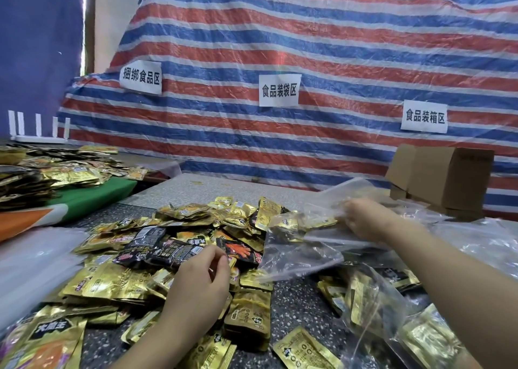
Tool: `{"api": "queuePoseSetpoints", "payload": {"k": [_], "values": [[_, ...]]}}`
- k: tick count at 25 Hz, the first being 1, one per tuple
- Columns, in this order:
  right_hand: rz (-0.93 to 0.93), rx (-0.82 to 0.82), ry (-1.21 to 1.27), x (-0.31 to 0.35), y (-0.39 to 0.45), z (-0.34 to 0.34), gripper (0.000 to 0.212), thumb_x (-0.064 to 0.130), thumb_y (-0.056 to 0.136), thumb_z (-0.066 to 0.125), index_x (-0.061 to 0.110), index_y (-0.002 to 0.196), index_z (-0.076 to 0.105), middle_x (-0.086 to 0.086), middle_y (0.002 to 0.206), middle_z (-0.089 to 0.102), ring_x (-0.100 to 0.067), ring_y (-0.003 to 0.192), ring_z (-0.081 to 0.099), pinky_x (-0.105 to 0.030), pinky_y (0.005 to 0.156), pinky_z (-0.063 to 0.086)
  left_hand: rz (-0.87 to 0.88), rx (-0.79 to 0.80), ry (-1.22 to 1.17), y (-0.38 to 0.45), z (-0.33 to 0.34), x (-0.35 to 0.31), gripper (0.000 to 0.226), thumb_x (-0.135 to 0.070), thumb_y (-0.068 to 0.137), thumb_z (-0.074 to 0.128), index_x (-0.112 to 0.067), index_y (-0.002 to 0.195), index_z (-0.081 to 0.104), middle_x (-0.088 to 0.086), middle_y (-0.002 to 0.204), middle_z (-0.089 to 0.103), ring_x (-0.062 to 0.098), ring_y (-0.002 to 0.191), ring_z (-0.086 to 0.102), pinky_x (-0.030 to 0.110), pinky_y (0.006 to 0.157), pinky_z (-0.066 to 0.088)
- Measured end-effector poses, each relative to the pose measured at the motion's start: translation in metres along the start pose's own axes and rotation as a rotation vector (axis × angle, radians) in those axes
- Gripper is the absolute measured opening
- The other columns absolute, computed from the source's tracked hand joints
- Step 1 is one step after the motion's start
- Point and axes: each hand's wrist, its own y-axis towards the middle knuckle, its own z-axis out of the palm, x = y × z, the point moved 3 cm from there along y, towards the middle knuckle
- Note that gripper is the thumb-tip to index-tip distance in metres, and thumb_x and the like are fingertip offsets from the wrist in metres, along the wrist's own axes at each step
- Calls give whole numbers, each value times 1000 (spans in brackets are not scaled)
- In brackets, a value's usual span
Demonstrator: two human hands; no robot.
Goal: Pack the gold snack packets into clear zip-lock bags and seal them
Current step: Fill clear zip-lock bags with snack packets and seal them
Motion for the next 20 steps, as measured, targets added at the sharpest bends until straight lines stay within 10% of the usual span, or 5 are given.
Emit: {"api": "queuePoseSetpoints", "payload": {"k": [10, 16, 20], "values": [[-169, 114, -6, 10, -13, -1, 95, 92, 74, 26, 30, 142, 50, 6, 149, 48, -15, 137, 43, -39, 115, 31, -4, 3, 3, 0, -1, 0, 23, -24, 100, 51, -26, 78, 57, -18, 59, 59, 5, 41, 47, 20, 39, 33], [-150, 23, 169, 31, -10, -11, 91, 85, 81, 2, 17, 80, 63, 1, 84, 67, -18, 78, 60, -35, 76, 48, -11, -24, 33, 1, -2, 2, 23, -26, 99, 51, -29, 77, 57, -19, 63, 61, 6, 43, 48, 21, 42, 35], [-73, -70, 200, 39, -1, -18, 69, 67, 94, 18, 18, 83, 66, -4, 92, 70, -19, 82, 63, -33, 69, 47, -21, -46, 41, 2, -3, 4, 24, -25, 99, 51, -29, 76, 57, -9, 55, 57, 6, 43, 46, 21, 41, 33]]}}
